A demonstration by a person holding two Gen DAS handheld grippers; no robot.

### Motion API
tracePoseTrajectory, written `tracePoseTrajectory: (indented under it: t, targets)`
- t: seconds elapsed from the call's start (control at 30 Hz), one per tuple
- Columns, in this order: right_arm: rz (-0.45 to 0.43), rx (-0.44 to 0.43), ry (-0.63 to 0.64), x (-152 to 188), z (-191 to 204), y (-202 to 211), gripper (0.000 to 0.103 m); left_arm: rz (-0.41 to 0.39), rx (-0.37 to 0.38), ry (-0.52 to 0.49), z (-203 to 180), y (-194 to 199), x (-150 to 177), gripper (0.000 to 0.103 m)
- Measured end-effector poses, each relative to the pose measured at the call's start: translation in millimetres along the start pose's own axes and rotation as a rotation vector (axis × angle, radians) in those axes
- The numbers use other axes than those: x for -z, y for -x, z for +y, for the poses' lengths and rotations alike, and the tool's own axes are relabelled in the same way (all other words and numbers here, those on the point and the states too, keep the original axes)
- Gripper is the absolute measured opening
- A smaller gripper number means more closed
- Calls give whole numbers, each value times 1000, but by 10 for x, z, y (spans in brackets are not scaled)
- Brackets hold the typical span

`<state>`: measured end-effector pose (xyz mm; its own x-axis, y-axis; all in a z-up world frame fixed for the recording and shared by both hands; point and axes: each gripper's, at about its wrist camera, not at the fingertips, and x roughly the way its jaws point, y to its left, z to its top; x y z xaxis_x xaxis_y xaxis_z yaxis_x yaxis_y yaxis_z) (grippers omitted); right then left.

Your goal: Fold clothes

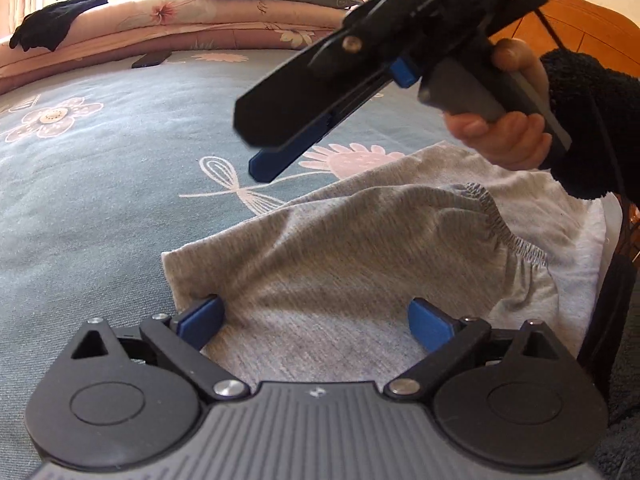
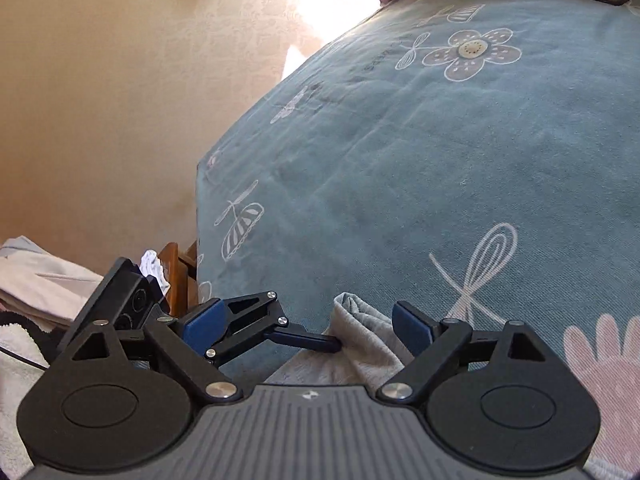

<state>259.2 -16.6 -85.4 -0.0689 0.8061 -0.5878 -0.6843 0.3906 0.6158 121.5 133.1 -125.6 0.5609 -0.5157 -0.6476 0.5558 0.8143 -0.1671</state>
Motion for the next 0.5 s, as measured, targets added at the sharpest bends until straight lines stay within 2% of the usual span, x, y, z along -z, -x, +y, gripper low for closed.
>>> tracePoseTrajectory:
  t: [0.13, 0.2, 0.3, 0.5]
  targets:
    - [88, 35, 55, 9, 57, -289, 93, -32, 28, 16, 53, 36, 44, 98]
    - [109, 21, 48, 18, 68, -330, 93, -47, 40, 22, 74, 49, 65, 99]
    - [142, 45, 106, 36, 143, -353, 93, -62, 48, 19, 86, 60, 92, 99]
    - [174, -4, 142, -71, 134, -564, 95, -67, 61, 27, 112, 60, 100, 100]
